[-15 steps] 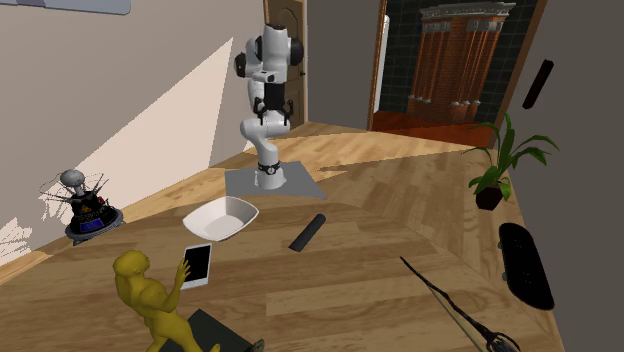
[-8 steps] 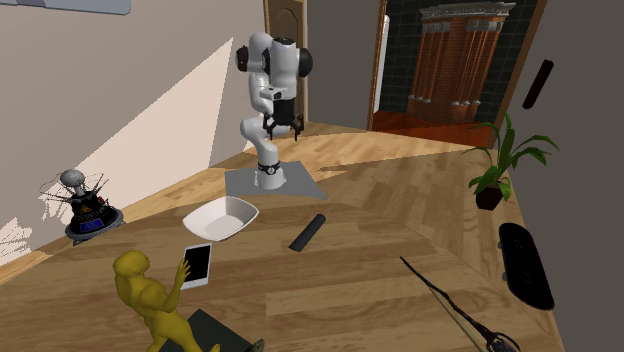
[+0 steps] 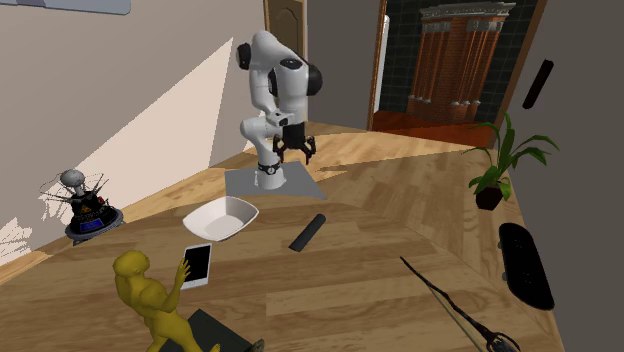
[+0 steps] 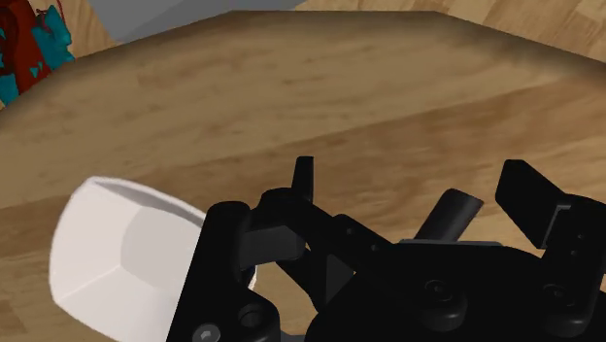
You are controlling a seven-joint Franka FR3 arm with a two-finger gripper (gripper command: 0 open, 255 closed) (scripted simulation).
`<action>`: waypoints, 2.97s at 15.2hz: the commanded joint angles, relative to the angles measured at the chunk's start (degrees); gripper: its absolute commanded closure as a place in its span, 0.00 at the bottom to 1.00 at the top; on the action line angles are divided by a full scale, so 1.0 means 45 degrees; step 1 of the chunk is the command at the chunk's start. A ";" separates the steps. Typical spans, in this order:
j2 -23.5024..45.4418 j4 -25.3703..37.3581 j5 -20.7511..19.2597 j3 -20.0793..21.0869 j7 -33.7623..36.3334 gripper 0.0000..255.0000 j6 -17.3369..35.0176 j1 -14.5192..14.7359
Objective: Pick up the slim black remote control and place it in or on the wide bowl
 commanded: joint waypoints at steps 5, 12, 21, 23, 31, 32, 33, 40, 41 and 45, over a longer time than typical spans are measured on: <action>0.3003 0.1857 0.0456 -0.0008 0.1434 0.00 0.0912 -0.0182; 0.6533 0.4658 0.1041 -0.0217 0.2831 0.00 0.1439 -0.0332; 0.8954 0.6357 0.1504 -0.0350 0.3588 0.00 0.2066 -0.0398; 0.9057 0.6162 0.1522 -0.0335 0.3575 0.00 0.2368 -0.0367; 0.9145 0.6017 0.1535 -0.0323 0.3565 0.00 0.2603 -0.0343; 0.9145 0.6019 0.1535 -0.0323 0.3565 0.00 0.2601 -0.0343; 0.9145 0.6019 0.1535 -0.0323 0.3565 1.00 0.2601 -0.0343; 0.9150 0.6065 0.1531 -0.0323 0.3580 1.00 0.2563 -0.0339; 0.9161 0.6106 0.1529 -0.0322 0.3589 1.00 0.2533 -0.0336; 0.8896 0.6175 0.1519 -0.0327 0.3632 1.00 0.2201 -0.0349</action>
